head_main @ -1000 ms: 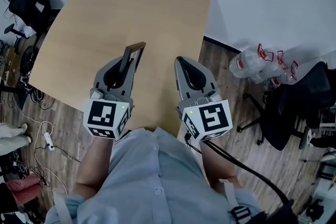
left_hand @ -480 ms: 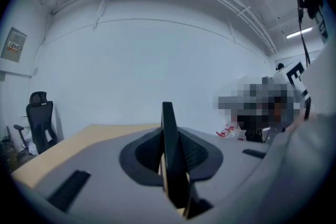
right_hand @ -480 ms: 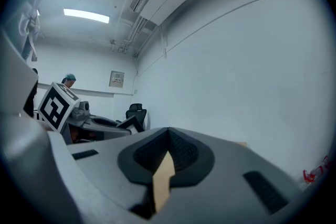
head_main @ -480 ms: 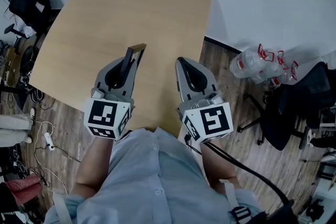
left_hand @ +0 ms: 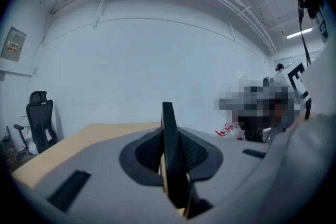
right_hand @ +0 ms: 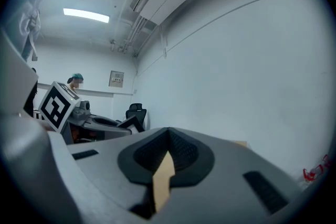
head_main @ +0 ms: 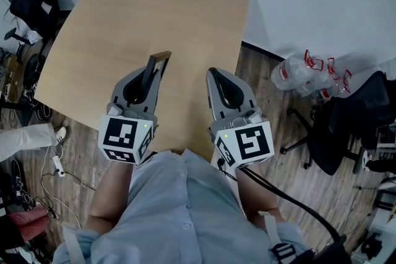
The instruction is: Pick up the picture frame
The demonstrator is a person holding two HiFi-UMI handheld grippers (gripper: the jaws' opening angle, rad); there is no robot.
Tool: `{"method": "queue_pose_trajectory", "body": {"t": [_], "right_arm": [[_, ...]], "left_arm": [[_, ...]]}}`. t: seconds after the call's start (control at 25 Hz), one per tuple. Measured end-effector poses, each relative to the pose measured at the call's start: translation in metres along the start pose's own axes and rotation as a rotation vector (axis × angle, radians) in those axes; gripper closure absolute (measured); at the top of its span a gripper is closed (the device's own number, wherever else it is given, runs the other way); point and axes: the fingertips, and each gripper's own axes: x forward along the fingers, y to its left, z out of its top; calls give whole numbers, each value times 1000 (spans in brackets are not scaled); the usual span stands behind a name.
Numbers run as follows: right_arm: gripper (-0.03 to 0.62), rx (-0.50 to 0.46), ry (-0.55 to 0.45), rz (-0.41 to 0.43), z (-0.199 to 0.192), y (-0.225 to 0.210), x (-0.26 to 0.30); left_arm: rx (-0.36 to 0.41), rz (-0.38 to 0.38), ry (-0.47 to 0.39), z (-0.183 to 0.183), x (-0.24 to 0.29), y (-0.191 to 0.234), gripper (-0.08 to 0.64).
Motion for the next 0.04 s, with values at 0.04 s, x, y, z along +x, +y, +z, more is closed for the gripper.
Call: {"method": "queue_pose_trajectory", "body": {"t": [0.04], "right_arm": [[591,0,0,0,0,1,0]], "left_arm": [[0,0,0,0,0,0,505]]}}
